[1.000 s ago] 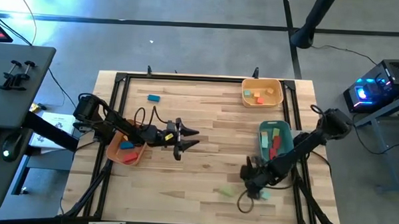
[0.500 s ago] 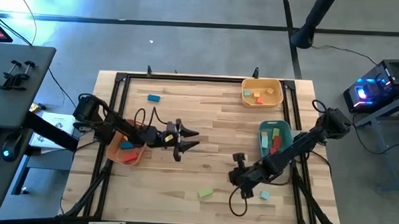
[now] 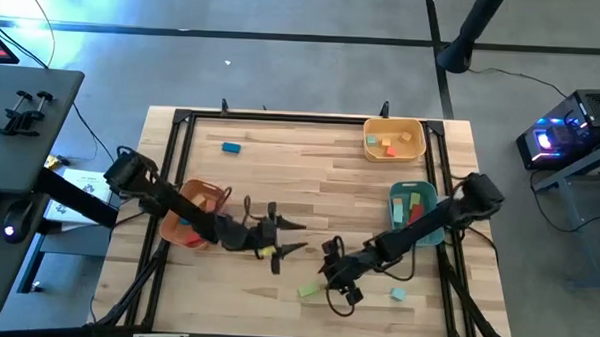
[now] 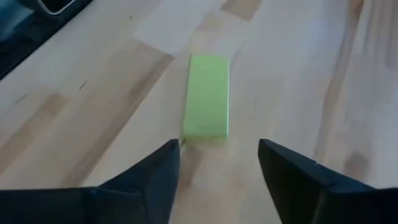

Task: Sort blocks by size
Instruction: Put the thin green rectangular block into the green bin

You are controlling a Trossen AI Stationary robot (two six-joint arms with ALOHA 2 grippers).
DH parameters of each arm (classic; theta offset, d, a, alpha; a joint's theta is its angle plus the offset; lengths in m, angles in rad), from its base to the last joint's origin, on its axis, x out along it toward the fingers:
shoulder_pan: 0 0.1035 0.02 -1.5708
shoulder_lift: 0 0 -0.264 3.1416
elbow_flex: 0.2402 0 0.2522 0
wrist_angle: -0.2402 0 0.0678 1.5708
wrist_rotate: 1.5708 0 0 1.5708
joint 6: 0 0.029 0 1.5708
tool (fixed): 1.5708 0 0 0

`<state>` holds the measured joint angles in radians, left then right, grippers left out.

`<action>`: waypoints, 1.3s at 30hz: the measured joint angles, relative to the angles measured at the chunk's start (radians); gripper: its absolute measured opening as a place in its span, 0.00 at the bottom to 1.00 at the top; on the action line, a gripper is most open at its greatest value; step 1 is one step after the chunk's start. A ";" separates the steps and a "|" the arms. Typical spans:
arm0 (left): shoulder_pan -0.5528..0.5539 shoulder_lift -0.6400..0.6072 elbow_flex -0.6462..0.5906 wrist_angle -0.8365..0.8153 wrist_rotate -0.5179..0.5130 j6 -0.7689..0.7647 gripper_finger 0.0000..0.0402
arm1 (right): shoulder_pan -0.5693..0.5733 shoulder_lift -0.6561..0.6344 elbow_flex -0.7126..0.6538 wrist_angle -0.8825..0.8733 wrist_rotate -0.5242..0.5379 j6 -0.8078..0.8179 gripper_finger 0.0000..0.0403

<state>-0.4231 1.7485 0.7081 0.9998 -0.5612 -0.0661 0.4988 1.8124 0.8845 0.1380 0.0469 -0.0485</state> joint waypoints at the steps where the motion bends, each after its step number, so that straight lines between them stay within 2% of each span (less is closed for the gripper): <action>1: -0.017 0.000 0.015 -0.036 -0.026 0.000 0.48 | 0.000 0.022 0.000 0.037 0.000 -0.007 0.54; 7: -0.092 0.000 0.042 -0.124 -0.149 -0.008 0.48 | 0.000 0.117 0.000 0.208 -0.012 0.022 0.56; 17: -0.125 0.000 0.042 -0.133 -0.206 -0.010 0.48 | -0.018 0.220 0.001 0.346 -0.074 0.050 0.53; 20: -0.124 0.000 0.042 -0.134 -0.212 -0.010 0.48 | -0.035 0.229 0.002 0.349 -0.091 0.049 0.48; 24: -0.129 0.000 0.042 -0.147 -0.217 -0.008 0.48 | -0.045 0.230 0.004 0.334 -0.083 0.075 0.32; 28: -0.128 0.000 0.042 -0.151 -0.266 0.025 0.48 | -0.044 0.213 0.006 0.289 -0.059 0.156 0.31; 30: -0.126 0.000 0.042 -0.148 -0.303 0.045 0.48 | -0.040 0.182 0.004 0.241 -0.018 0.206 0.31; 33: -0.126 0.000 0.042 -0.141 -0.331 0.061 0.48 | -0.012 0.091 -0.003 0.080 0.152 0.264 0.31; 36: -0.128 0.000 0.042 -0.143 -0.331 0.063 0.48 | 0.032 -0.037 0.005 -0.199 0.334 0.400 0.31; 39: -0.128 0.000 0.042 -0.143 -0.331 0.070 0.48 | 0.070 -0.175 0.038 -0.539 0.432 0.651 0.31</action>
<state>-0.5510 1.7485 0.7498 0.8570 -0.8927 0.0043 0.5689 1.6373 0.9220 -0.4008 0.4794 0.6027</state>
